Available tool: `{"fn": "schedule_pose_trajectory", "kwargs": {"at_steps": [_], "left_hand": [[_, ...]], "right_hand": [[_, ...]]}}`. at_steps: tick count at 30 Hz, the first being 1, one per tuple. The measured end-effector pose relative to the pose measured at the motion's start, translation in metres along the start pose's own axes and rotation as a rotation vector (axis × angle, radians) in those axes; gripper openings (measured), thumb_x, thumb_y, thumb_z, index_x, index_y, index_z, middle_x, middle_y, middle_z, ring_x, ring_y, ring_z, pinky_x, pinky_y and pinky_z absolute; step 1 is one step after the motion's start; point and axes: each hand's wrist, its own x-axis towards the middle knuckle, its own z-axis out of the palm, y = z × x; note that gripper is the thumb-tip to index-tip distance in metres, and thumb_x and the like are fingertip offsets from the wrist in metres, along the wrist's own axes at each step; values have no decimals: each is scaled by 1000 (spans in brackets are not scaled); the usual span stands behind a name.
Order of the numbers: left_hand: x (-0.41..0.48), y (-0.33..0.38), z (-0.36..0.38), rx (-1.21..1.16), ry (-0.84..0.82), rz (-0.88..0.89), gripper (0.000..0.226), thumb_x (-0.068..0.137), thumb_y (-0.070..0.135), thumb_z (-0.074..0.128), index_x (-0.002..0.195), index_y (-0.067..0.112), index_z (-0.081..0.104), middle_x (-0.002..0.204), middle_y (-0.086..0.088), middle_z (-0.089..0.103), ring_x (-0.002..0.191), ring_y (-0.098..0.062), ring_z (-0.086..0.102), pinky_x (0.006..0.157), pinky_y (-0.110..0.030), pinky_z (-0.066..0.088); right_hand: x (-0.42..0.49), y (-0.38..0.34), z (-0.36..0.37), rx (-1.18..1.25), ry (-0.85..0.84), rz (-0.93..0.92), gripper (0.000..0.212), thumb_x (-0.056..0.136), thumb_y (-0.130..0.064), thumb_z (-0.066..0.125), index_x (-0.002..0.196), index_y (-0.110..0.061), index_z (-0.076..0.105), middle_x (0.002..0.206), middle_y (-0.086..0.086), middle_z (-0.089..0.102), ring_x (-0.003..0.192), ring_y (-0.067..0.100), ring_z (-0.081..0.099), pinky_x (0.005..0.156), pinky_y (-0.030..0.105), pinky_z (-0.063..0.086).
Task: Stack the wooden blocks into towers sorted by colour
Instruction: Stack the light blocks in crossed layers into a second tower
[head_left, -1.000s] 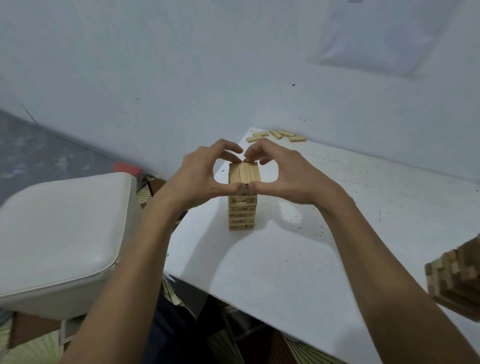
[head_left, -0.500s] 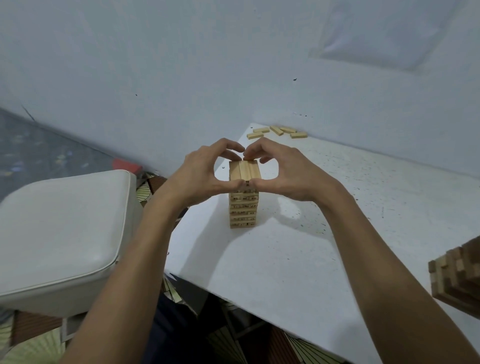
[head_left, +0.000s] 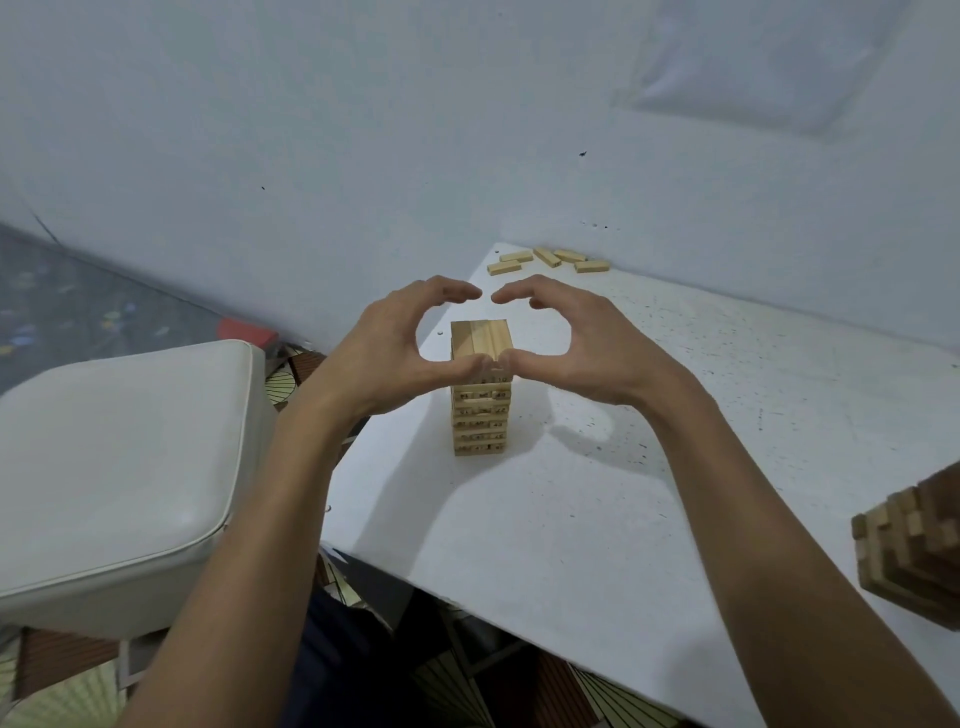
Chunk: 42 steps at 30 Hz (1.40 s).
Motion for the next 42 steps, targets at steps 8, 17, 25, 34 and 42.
{"fn": "schedule_pose_trajectory", "kwargs": {"at_steps": [8, 17, 25, 34, 42], "left_hand": [[0, 44, 24, 19, 121, 149, 38, 85, 47, 63, 120, 32, 61, 126, 12, 59, 122, -8, 49, 102, -32, 40], [11, 106, 82, -96, 259, 261, 23, 94, 23, 58, 115, 19, 66, 115, 7, 65, 110, -11, 59, 96, -32, 46], [70, 83, 171, -125, 276, -230, 41, 99, 20, 44, 140, 20, 48, 141, 1, 50, 127, -19, 47, 103, -35, 38], [143, 41, 201, 92, 295, -367, 47, 99, 14, 41, 146, 15, 40, 153, -3, 37, 137, -27, 31, 110, -40, 23], [158, 16, 214, 183, 244, -308, 33, 97, 11, 41, 121, 13, 63, 143, 1, 50, 135, -29, 32, 102, -39, 20]], "right_hand": [[-20, 24, -17, 52, 145, 72, 35, 90, -39, 63, 124, -40, 56, 128, -24, 55, 121, 4, 51, 103, 32, 41], [-12, 77, -40, -33, 270, 192, 32, 97, -19, 52, 128, -25, 57, 134, -5, 58, 119, 15, 55, 103, 36, 45], [53, 131, -32, -227, 209, 241, 48, 96, -3, 39, 143, -14, 47, 144, 10, 51, 126, 28, 50, 102, 33, 40], [122, 189, -17, -510, 70, 210, 58, 87, 8, 34, 143, -11, 41, 149, 7, 42, 128, 34, 37, 104, 44, 38], [154, 213, -10, -688, 28, 132, 56, 88, 2, 39, 142, -9, 38, 153, 4, 36, 125, 32, 36, 99, 41, 35]]}}
